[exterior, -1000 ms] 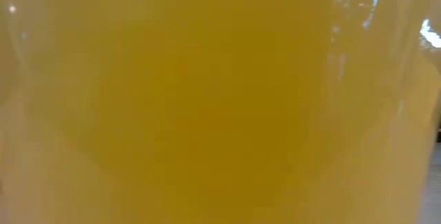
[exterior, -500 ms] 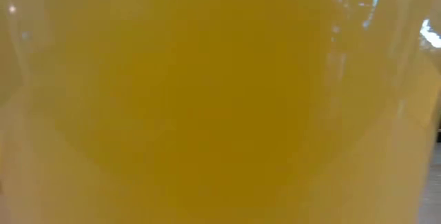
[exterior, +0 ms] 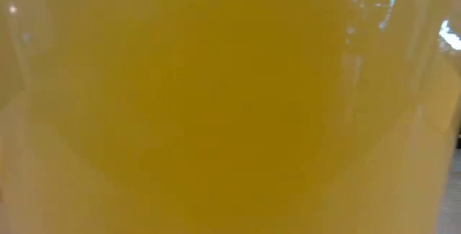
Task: Pick & Place Mini bowls
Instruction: Stack the white patterned bowl on the white patterned bowl on the shelf
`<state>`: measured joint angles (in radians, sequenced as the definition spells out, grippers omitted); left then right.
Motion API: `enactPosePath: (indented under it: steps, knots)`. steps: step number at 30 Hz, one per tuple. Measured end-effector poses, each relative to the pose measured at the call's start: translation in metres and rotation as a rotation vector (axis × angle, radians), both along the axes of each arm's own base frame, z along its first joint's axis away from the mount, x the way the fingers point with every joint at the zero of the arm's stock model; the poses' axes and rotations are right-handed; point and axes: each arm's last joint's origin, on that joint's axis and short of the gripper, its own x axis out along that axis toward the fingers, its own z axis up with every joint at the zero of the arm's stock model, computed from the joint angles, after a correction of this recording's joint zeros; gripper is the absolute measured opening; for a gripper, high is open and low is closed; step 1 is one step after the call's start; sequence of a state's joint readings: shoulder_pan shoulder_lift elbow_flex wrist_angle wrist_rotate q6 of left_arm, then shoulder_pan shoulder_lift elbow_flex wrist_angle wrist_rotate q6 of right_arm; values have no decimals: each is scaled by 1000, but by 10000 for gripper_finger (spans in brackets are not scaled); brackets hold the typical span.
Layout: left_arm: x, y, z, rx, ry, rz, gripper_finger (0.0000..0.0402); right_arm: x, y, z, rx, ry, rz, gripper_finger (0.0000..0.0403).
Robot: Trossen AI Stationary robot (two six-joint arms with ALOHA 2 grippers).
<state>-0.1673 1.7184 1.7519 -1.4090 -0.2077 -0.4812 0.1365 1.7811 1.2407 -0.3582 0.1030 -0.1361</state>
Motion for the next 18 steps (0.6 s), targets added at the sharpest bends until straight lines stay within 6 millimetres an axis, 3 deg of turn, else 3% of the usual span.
enactPosePath:
  steps: [8,14,18]
  knots:
    - [12,-1,-2,102,-126,-17,154,-51,8,43,44,1,-17,143]
    - [26,-5,-19,96,-219,-100,155,-113,-3,54,149,-21,-162,140]
    - [36,-7,-39,61,-282,-167,155,-152,-10,48,207,-67,-223,143]
